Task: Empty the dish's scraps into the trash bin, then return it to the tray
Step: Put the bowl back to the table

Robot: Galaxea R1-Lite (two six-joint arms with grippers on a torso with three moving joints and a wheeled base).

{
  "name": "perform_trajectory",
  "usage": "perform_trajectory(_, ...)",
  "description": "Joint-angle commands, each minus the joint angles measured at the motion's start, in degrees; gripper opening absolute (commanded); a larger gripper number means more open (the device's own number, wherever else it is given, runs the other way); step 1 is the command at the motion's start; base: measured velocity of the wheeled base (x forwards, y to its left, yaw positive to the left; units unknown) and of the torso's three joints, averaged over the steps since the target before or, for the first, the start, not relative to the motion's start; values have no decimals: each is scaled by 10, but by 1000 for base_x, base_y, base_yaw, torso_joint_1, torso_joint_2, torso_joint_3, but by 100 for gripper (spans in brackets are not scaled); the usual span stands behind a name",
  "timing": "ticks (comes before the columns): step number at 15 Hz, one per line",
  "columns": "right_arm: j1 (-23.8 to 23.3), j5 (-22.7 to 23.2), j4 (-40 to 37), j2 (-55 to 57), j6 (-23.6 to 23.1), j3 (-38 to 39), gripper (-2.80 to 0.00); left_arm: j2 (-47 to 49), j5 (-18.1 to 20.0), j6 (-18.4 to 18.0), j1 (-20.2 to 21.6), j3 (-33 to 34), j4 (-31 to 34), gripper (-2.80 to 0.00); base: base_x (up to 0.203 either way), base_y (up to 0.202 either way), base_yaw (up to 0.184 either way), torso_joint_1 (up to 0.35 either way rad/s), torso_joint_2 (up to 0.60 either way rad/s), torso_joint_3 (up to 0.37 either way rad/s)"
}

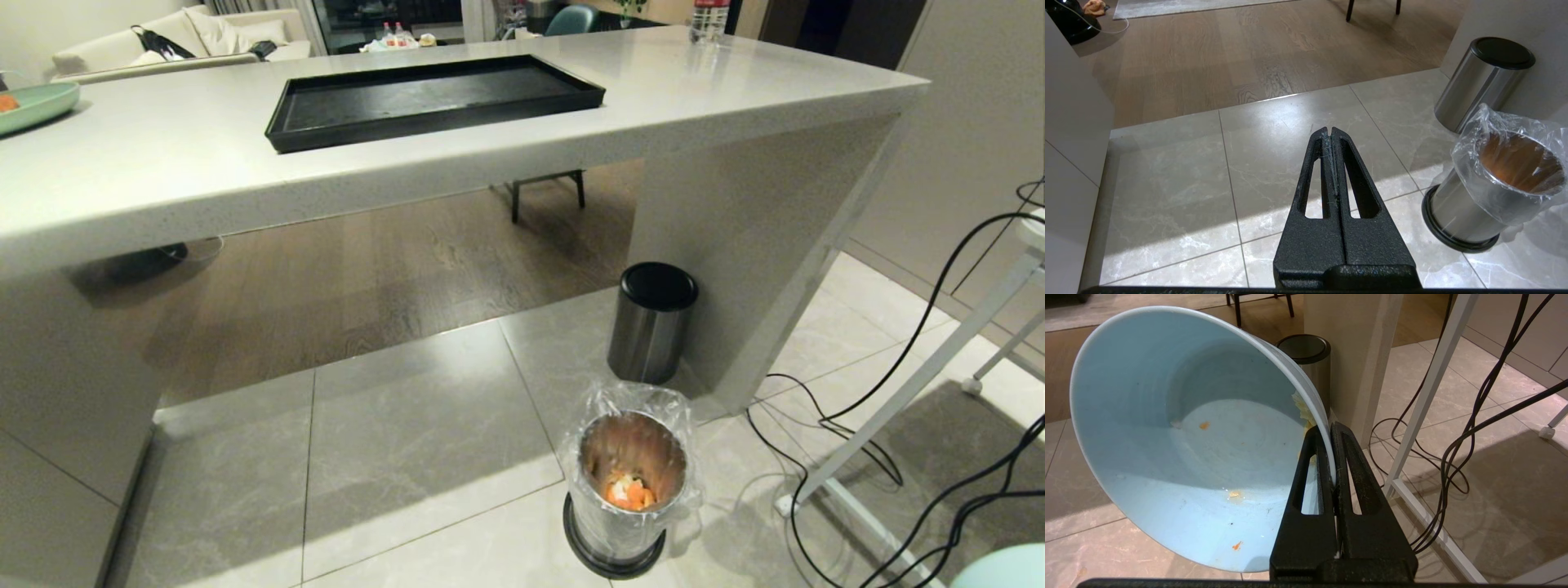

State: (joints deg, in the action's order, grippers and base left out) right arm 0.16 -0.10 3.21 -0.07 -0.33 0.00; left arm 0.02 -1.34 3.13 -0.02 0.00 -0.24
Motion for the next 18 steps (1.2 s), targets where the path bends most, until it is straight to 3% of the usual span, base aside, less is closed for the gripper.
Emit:
perform_trajectory(1, 0, 0, 0, 1, 0, 0, -280, 0, 0, 0, 0, 0, 0, -280, 0, 0, 0, 0, 0, 0)
perform_trajectory(18, 0, -1, 2, 1, -12, 0, -280, 1, 0, 0, -1, 0, 0, -280, 0, -2, 12, -1, 1, 0)
